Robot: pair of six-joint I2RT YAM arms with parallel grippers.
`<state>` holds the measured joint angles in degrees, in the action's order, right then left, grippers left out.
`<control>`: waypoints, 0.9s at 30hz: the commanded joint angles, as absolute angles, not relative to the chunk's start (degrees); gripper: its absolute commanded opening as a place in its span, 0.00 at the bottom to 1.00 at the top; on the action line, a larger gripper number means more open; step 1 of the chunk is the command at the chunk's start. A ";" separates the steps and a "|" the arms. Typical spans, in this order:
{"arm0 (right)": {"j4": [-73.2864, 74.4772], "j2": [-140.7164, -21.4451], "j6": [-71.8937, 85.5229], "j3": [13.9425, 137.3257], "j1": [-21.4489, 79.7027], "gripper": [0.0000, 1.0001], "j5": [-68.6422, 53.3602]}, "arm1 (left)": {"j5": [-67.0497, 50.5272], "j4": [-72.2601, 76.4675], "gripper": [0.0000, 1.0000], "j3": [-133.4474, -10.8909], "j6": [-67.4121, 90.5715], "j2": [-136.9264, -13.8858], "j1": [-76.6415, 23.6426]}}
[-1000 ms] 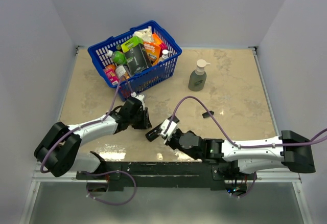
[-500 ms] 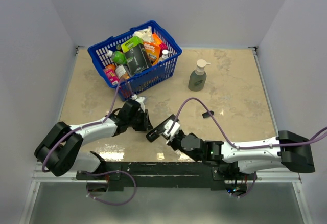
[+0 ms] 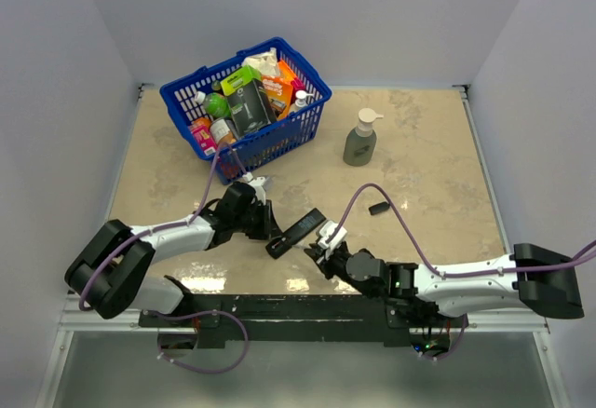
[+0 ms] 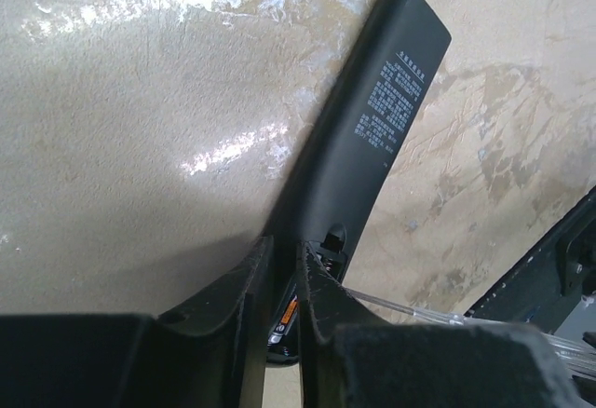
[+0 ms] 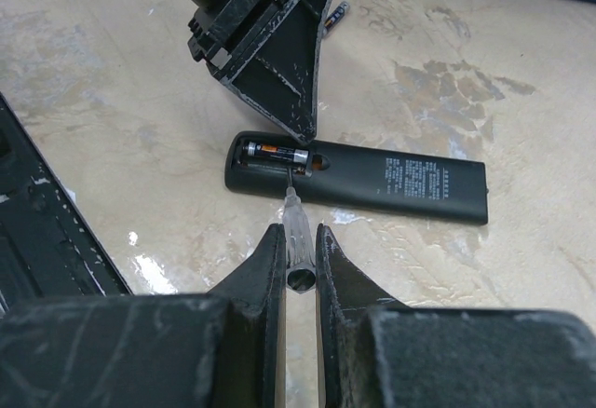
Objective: Unload the batteries from the remote control
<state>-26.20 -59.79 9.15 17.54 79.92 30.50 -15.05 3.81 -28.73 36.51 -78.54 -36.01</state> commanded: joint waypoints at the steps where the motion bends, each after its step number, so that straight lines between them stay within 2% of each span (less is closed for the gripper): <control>1: -29.18 -59.59 13.09 15.03 79.98 0.00 30.32 | -15.91 2.64 0.20 -27.25 36.39 -80.24 -36.21; 27: -26.98 -67.50 17.93 16.70 83.67 0.00 32.17 | -12.13 0.97 0.20 -25.05 38.06 -77.61 -36.21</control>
